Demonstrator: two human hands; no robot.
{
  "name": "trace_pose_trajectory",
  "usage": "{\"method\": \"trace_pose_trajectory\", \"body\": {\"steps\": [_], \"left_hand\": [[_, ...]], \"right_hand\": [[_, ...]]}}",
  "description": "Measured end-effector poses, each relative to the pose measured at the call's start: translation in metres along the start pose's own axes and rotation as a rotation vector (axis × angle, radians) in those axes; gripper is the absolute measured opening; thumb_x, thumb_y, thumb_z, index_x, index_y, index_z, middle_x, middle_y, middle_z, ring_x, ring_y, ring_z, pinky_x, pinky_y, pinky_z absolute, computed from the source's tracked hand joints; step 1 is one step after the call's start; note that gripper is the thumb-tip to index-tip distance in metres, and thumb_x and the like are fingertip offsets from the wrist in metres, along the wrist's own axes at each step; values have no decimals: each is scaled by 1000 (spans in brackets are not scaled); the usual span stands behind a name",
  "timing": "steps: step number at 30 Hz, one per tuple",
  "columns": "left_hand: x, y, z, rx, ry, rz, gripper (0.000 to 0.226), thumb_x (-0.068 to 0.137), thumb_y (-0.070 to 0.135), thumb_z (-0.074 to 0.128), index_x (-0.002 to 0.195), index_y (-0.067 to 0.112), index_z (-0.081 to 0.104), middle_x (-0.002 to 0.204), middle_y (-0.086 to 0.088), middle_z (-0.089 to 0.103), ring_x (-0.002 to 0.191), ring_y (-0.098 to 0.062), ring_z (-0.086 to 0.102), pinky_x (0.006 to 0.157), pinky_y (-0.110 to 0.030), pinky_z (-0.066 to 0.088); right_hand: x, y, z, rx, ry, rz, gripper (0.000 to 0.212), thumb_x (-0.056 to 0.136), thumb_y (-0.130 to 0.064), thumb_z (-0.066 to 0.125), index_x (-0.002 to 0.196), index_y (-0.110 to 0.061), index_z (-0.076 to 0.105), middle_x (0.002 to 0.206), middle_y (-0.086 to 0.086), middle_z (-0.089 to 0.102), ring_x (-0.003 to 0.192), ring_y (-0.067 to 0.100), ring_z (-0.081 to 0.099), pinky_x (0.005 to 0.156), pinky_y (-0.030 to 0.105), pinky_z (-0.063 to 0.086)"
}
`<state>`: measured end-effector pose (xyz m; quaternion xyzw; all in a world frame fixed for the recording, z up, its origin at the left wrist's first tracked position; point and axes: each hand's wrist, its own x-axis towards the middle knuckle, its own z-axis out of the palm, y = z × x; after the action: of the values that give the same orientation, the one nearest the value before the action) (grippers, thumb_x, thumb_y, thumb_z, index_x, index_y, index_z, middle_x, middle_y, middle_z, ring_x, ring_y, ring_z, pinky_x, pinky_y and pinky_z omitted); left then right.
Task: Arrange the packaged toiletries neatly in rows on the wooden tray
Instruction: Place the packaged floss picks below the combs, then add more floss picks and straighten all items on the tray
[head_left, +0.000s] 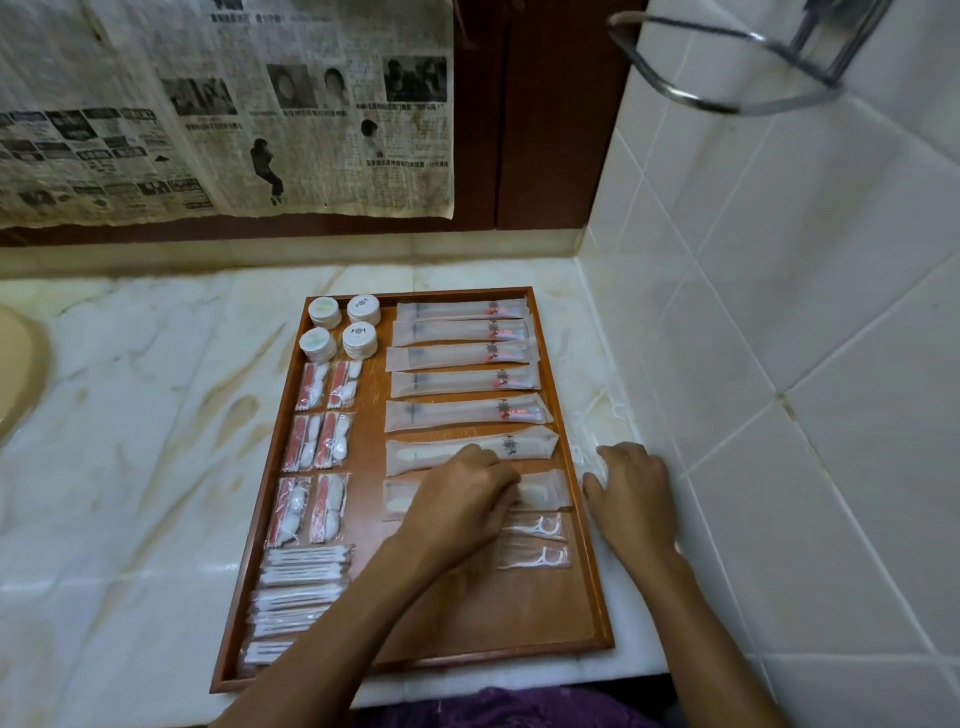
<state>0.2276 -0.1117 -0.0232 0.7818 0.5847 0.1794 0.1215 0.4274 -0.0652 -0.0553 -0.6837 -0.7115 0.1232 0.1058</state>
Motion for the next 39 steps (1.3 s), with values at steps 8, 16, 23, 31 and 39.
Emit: {"method": "trace_pose_trajectory", "body": {"steps": [8,16,23,31,39], "left_hand": [[98,12,10,211,-146,121,26,88,25,62,112,20,68,111,-6,62,104,-28,53,74,-37,49],[152,25,22,370,-359,148,43,89,19,62,132,23,57,126,-8,58,116,-27,47,94,-38,43],[162,36,35,376,-405,202,29,92,13,61,120,18,66,119,-8,61,110,-25,49,86,-34,46],[150,24,20,144,-286,187,17,90,19,66,106,18,71,108,-2,63,104,-19,45,82,-31,45],[79,16,0,-177,-85,-111,12,82,20,71,95,18,73,91,3,71,81,-11,62,71,-28,51]], "right_hand": [[6,2,-9,159,135,98,20,92,-14,55,85,-1,68,84,17,69,78,33,64,70,38,49],[-16,-1,-19,245,280,208,15,94,-8,54,94,0,66,83,19,69,77,34,66,64,33,48],[-36,7,-14,359,357,211,6,93,-8,58,90,-7,63,72,9,64,64,25,60,55,35,48],[-46,17,-14,877,138,360,18,99,-17,50,85,-15,62,70,-3,72,55,8,62,57,23,48],[-65,19,-14,1343,-128,547,16,91,-11,63,83,2,64,62,11,62,50,15,49,44,23,39]]}}
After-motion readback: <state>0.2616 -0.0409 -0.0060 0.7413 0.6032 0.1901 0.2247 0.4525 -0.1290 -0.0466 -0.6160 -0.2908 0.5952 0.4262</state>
